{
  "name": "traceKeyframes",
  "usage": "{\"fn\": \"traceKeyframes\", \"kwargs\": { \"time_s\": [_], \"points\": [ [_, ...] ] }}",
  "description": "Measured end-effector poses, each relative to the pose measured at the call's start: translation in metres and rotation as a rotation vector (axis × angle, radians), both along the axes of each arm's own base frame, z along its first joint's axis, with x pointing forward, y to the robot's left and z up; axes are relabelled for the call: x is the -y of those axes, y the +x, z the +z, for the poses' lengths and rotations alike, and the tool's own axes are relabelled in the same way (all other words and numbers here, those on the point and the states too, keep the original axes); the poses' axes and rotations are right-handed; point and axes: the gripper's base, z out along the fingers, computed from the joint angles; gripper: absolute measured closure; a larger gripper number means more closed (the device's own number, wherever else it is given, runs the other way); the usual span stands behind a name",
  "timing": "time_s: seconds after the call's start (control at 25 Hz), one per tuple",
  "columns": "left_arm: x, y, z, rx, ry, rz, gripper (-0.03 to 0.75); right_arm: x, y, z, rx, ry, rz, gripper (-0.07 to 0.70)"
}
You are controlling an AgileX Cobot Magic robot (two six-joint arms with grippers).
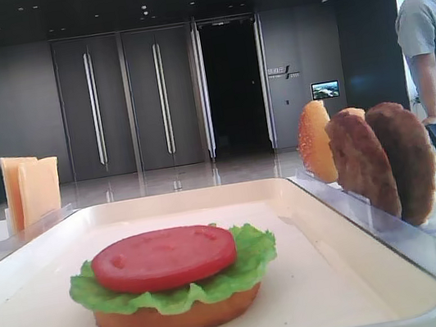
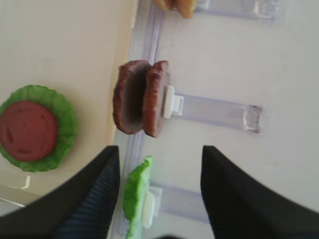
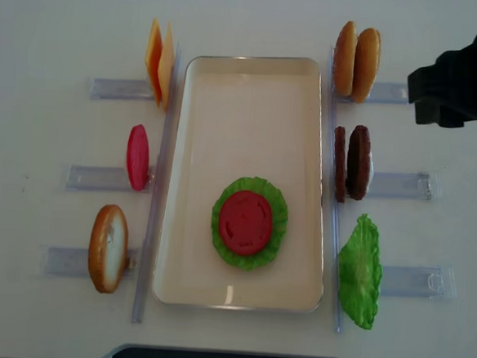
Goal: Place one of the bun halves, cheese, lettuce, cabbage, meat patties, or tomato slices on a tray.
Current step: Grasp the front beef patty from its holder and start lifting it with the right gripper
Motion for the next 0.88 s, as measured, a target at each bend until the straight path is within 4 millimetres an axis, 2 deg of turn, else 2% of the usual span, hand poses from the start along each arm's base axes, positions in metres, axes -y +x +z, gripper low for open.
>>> {"fn": "traceKeyframes", "kwargs": {
  "time_s": [0.28,0.88],
  "points": [
    [0.0,0.0,0.0,0.0,0.0,0.0,0.496,-0.03,0.016,-0.004,-0.024,0.017,0.027,0.246],
    [0.0,0.0,0.0,0.0,-0.003,0.002,0.495,-0.051,0.047,-0.039,-0.127,0.032,0.002,0.246]
  ]
}}
